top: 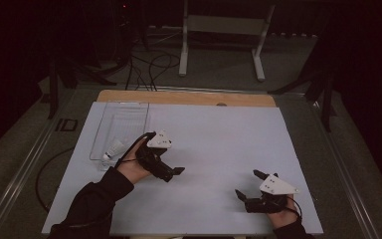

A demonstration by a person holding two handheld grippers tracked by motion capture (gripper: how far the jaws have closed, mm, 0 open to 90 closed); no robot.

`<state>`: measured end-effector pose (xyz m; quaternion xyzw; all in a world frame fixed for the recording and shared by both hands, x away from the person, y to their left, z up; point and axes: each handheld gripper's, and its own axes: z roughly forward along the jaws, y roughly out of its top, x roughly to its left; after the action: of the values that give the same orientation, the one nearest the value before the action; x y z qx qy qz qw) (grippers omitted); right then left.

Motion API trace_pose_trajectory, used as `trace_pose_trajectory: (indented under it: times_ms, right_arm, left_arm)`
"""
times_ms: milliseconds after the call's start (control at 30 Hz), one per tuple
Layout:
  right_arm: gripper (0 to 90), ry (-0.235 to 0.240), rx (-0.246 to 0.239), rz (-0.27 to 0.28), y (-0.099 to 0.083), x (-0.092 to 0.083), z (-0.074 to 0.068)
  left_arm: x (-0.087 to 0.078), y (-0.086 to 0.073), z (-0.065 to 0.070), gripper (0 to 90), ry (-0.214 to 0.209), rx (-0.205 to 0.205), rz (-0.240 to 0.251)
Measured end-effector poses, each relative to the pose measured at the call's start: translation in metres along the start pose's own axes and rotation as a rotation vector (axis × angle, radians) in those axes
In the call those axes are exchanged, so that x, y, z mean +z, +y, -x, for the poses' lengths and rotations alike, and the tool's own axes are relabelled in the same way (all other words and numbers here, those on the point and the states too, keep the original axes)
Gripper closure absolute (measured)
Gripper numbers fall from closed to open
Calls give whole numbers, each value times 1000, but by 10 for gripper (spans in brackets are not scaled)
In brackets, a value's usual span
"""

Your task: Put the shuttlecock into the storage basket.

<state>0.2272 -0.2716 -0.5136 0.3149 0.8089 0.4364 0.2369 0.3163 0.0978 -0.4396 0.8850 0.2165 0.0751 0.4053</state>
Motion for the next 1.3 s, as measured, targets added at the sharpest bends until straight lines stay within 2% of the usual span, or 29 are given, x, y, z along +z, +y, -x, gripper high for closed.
trace_pose_trajectory:
  times_ms: [100, 167, 300, 567, 1100, 1300]
  right_arm:
    - [91, -1, -2, 0, 0, 0, 0]
    - [91, 0, -2, -1, 0, 0, 0]
    - [92, 0, 1, -2, 0, 0, 0]
    - [91, 8, 5, 2, 0, 0, 0]
    - [91, 10, 8, -6, 0, 0, 0]
    - [91, 5, 0, -8, 0, 0, -1]
  left_arm:
    - [2, -5, 2, 1, -7, 5, -4]
    - [5, -8, 3, 1, -7, 10, -31]
    - [7, -16, 6, 1, -20, 9, -42]
    - [7, -30, 8, 1, -40, -14, -52]
    - [-8, -60, 11, 1, -45, -58, -17]
    - [-13, -70, 15, 1, -38, -64, -25]
